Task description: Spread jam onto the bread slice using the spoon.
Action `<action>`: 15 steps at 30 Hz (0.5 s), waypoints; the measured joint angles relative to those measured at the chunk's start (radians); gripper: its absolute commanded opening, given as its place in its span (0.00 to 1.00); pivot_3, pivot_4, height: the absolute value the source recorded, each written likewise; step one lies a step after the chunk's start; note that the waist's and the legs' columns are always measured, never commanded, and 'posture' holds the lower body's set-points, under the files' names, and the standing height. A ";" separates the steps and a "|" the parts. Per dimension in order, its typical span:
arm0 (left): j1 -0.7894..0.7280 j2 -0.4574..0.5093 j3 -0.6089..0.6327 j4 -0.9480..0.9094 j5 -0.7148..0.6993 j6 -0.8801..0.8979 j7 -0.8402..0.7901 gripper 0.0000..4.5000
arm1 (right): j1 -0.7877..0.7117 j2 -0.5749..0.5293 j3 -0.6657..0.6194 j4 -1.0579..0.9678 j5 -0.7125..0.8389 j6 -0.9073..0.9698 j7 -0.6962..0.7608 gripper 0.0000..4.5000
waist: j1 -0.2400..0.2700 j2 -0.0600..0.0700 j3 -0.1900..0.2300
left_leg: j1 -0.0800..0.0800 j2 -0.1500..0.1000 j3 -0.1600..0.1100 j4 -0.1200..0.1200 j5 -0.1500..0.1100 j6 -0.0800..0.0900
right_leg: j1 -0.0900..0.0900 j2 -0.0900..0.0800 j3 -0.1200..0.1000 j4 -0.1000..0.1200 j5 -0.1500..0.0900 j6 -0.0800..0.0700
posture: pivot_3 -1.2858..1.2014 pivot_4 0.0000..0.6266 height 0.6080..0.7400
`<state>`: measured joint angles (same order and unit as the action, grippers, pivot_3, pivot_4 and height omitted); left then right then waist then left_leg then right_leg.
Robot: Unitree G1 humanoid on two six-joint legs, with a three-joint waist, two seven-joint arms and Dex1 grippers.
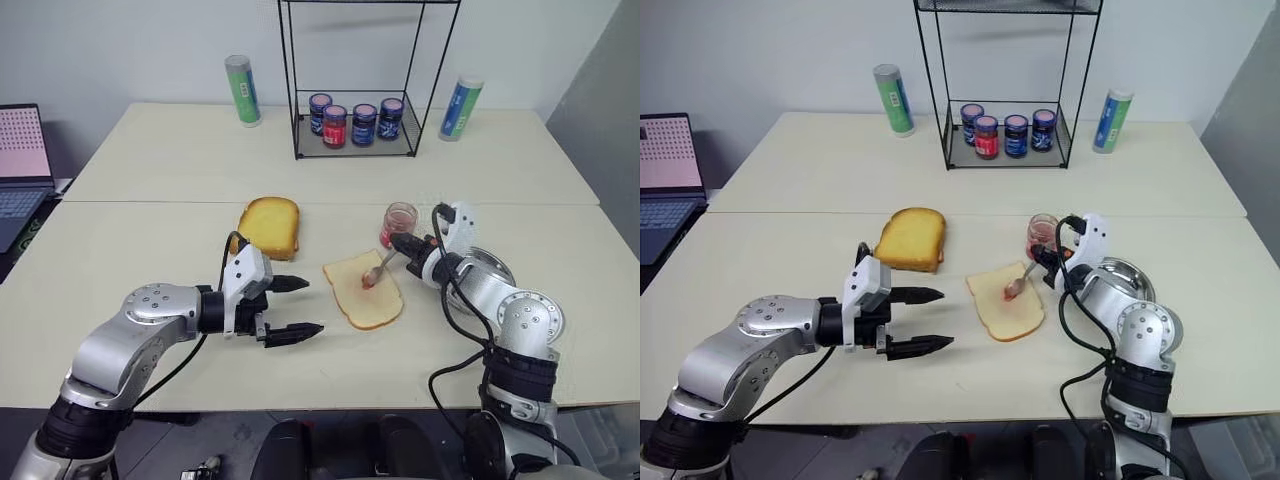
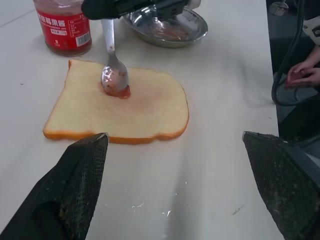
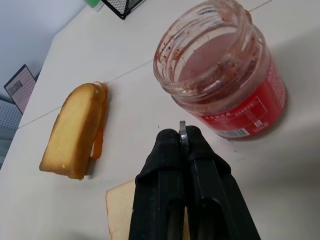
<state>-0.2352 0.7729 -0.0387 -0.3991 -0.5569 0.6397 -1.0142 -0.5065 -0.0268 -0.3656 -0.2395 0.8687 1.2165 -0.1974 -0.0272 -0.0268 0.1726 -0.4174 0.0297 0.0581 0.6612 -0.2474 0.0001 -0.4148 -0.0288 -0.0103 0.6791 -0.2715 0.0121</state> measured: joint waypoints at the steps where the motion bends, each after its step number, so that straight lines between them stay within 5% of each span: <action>1: -0.004 0.000 0.000 0.001 0.004 -0.003 -0.001 1.00 | 0.004 -0.003 -0.012 -0.005 0.016 0.015 -0.004 0.01 | 0.000 0.000 0.000 | 0.000 0.000 0.000 0.000 0.000 0.000 | 0.000 0.000 0.000 0.000 0.000 0.000 | 0.52 0.24 1.00; 15: -0.014 0.000 -0.002 0.023 0.019 -0.024 -0.023 1.00 | -0.006 -0.023 -0.160 -0.045 0.219 0.197 -0.101 0.01 | -0.002 0.000 0.000 | 0.000 0.000 0.000 0.000 0.000 0.000 | 0.000 0.001 0.000 0.000 0.000 0.000 | 0.52 0.24 1.00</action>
<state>-0.2494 0.7725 -0.0410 -0.3762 -0.5379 0.6153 -1.0370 -0.5126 -0.0501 -0.5257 -0.2846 1.0874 1.4134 -0.2981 -0.0288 -0.0269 0.1727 -0.4175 0.0299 0.0581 0.6612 -0.2474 0.0002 -0.4149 -0.0282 -0.0102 0.6790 -0.2715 0.0121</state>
